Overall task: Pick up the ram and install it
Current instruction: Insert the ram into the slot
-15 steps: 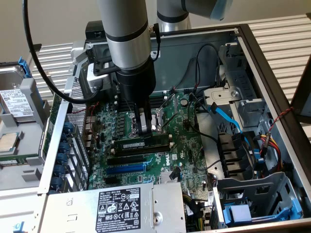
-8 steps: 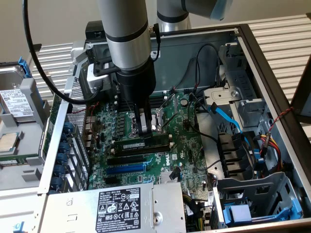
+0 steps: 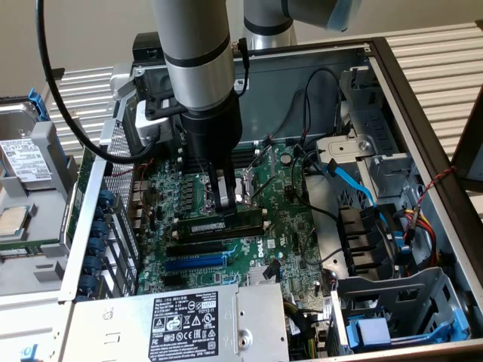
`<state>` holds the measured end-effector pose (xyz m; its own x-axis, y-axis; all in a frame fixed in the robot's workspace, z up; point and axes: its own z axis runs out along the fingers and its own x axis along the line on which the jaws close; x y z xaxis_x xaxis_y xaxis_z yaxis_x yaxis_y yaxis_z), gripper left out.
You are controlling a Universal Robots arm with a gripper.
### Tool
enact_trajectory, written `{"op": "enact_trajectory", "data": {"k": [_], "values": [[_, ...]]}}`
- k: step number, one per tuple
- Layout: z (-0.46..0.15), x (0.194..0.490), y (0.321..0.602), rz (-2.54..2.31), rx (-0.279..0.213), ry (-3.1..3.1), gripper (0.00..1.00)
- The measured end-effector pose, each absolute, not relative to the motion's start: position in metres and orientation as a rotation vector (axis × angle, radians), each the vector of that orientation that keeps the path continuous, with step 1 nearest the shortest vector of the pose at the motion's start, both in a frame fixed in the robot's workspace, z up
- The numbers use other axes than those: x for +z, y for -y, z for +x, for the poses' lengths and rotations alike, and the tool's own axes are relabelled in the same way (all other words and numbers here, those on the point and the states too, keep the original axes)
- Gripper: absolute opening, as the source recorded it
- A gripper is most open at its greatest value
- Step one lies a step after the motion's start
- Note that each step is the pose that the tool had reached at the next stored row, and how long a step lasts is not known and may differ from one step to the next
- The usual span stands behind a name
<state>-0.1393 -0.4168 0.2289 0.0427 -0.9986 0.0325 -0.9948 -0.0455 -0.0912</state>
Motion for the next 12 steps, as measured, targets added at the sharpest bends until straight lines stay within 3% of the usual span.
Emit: {"op": "enact_trajectory", "data": {"k": [12], "values": [[-0.1419,0.2282,0.4168,-2.239,-0.134,-2.137,0.14]]}}
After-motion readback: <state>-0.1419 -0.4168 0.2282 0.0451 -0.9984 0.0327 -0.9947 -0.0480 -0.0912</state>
